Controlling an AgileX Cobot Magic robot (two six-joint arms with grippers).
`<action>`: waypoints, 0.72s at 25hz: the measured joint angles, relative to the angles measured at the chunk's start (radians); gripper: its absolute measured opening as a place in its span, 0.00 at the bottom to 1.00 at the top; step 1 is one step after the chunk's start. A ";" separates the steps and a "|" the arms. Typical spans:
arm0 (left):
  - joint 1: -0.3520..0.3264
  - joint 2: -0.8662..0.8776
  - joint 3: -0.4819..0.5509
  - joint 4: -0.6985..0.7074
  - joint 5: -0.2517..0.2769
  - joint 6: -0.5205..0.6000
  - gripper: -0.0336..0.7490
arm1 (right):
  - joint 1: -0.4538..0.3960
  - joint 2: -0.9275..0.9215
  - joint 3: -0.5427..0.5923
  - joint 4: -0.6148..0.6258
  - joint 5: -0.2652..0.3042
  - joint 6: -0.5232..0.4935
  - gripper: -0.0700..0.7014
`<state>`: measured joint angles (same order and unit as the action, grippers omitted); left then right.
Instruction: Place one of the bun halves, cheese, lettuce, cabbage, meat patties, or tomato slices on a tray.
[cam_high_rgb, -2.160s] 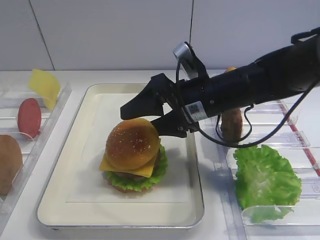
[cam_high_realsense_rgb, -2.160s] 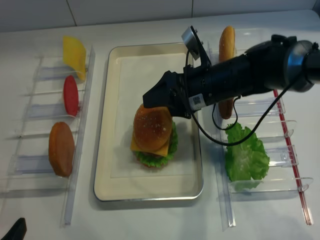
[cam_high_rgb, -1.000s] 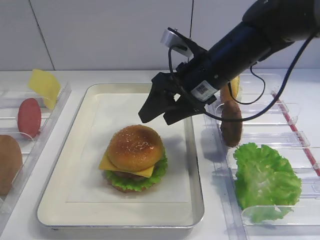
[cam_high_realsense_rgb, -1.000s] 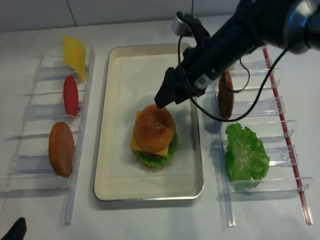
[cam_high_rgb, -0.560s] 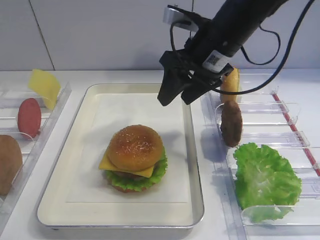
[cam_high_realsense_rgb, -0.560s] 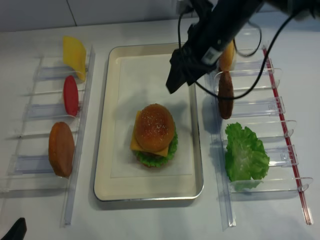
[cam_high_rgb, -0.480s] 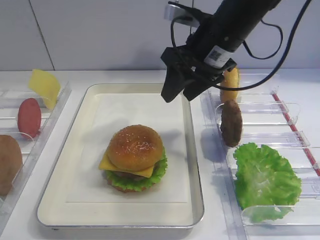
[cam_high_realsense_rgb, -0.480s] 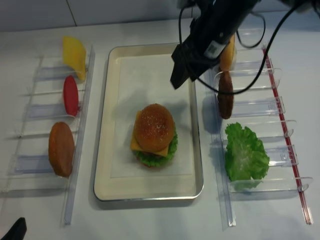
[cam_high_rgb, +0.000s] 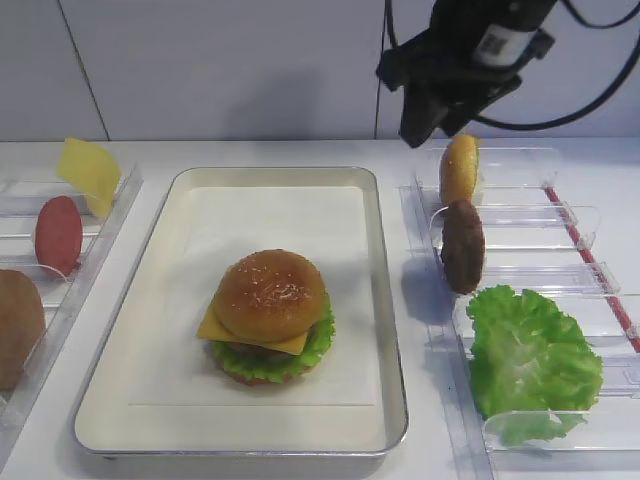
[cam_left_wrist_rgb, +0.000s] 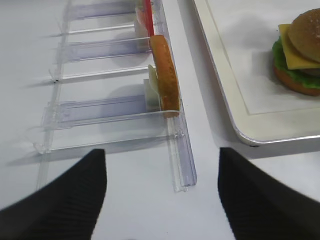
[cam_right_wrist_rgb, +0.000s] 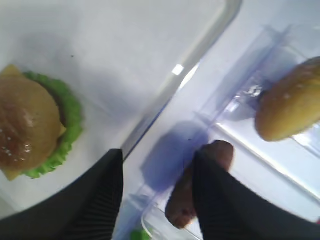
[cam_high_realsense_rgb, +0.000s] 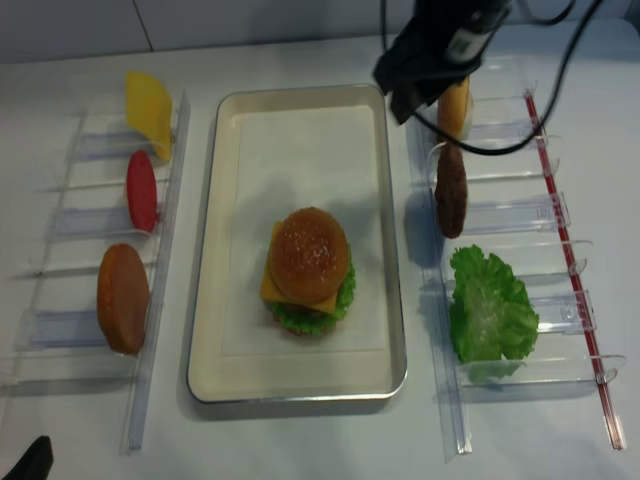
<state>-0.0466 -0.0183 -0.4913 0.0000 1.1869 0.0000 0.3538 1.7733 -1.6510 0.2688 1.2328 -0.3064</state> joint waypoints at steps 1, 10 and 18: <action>0.000 0.000 0.000 0.000 0.000 0.000 0.60 | 0.000 -0.026 0.000 -0.036 0.002 0.015 0.55; 0.000 0.000 0.000 0.000 0.000 0.000 0.60 | 0.000 -0.266 0.032 -0.281 0.013 0.153 0.55; 0.000 0.000 0.000 0.000 0.000 0.000 0.60 | 0.000 -0.532 0.281 -0.322 0.021 0.186 0.55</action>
<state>-0.0466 -0.0183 -0.4913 0.0000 1.1869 0.0000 0.3538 1.2410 -1.3699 -0.0534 1.2534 -0.1201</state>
